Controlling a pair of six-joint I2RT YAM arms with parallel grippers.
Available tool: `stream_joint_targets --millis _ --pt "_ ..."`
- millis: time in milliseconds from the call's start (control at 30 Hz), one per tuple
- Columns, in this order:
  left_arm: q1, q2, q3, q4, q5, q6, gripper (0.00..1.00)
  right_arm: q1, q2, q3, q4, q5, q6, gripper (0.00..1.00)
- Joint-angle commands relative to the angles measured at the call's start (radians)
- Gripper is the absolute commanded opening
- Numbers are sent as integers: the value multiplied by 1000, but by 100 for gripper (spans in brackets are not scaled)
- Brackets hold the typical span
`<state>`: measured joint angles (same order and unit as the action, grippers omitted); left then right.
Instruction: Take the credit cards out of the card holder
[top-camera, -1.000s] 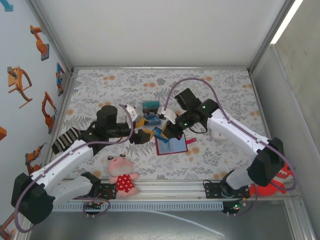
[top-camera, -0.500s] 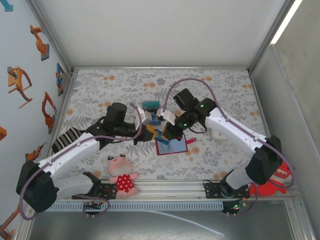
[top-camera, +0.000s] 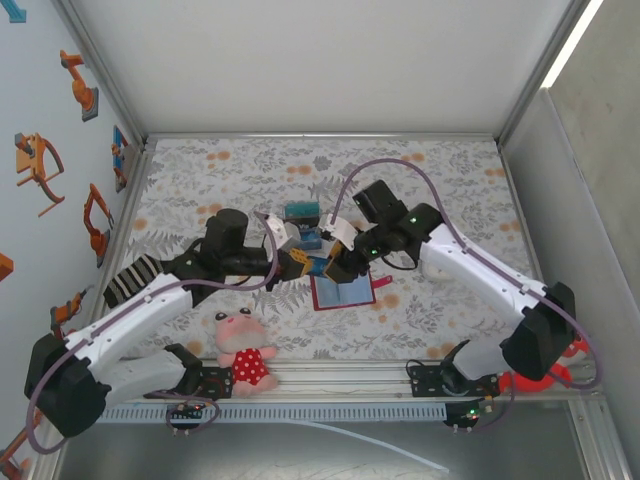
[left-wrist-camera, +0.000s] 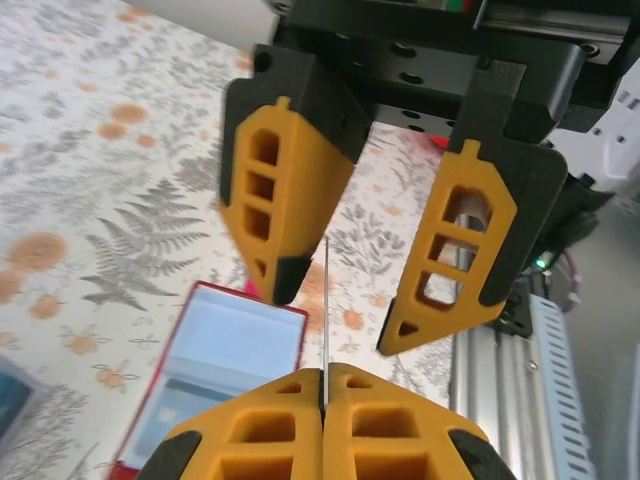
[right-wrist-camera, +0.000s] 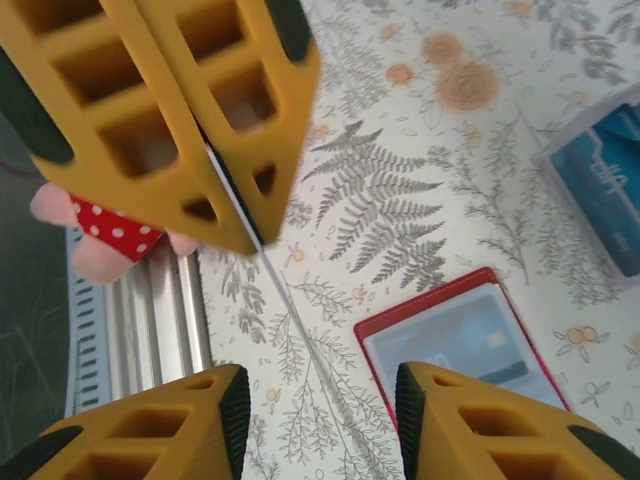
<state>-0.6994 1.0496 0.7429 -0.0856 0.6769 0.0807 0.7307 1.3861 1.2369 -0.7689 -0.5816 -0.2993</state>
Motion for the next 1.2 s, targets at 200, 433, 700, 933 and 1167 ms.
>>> stream_joint_targets --millis 200,433,700,933,1167 --pt "1 -246 -177 233 -343 -246 0 -21 -216 -181 323 128 235 49" --pt "-4 -332 -248 362 -390 -399 0 -37 -346 -385 725 124 485 56" --pt "-9 -288 -259 537 -299 -538 0 -45 -278 -488 1126 -59 698 50" --pt "-12 -247 -250 604 -224 -568 0 -47 -228 -470 1188 -140 722 52" --pt "-14 -238 -243 635 -171 -572 0 -54 -207 -459 1226 -189 761 52"
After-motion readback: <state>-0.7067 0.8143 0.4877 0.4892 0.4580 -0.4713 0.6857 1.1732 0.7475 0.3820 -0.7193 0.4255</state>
